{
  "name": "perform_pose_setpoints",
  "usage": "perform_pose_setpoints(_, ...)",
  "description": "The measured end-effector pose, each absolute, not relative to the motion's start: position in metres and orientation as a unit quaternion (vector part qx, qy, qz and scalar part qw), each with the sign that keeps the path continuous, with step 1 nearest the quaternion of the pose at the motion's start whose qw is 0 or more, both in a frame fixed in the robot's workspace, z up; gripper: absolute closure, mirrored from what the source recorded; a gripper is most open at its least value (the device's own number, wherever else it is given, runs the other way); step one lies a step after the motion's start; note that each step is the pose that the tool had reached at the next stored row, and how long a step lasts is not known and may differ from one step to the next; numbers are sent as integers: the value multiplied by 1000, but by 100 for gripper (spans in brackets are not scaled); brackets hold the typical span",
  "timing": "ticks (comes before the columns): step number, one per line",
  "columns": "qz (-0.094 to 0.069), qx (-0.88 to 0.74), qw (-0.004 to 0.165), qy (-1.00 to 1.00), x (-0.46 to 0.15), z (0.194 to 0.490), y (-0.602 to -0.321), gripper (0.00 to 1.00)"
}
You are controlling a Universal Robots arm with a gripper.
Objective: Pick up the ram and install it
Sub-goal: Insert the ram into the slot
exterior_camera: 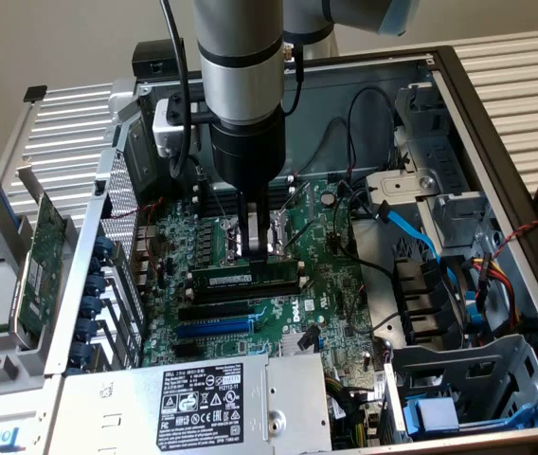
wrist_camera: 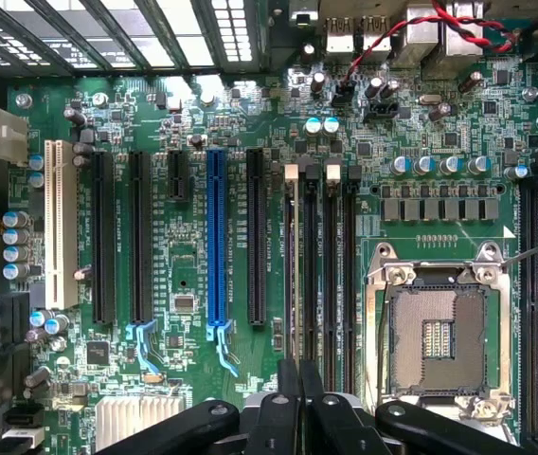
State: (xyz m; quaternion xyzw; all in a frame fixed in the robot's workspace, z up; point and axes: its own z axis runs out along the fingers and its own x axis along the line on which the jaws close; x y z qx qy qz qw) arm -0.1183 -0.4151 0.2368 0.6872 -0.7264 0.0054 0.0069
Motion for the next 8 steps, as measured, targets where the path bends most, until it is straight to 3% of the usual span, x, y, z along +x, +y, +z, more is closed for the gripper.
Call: perform_pose_setpoints(8,5,687,7,-726,-118,237,-415,88)
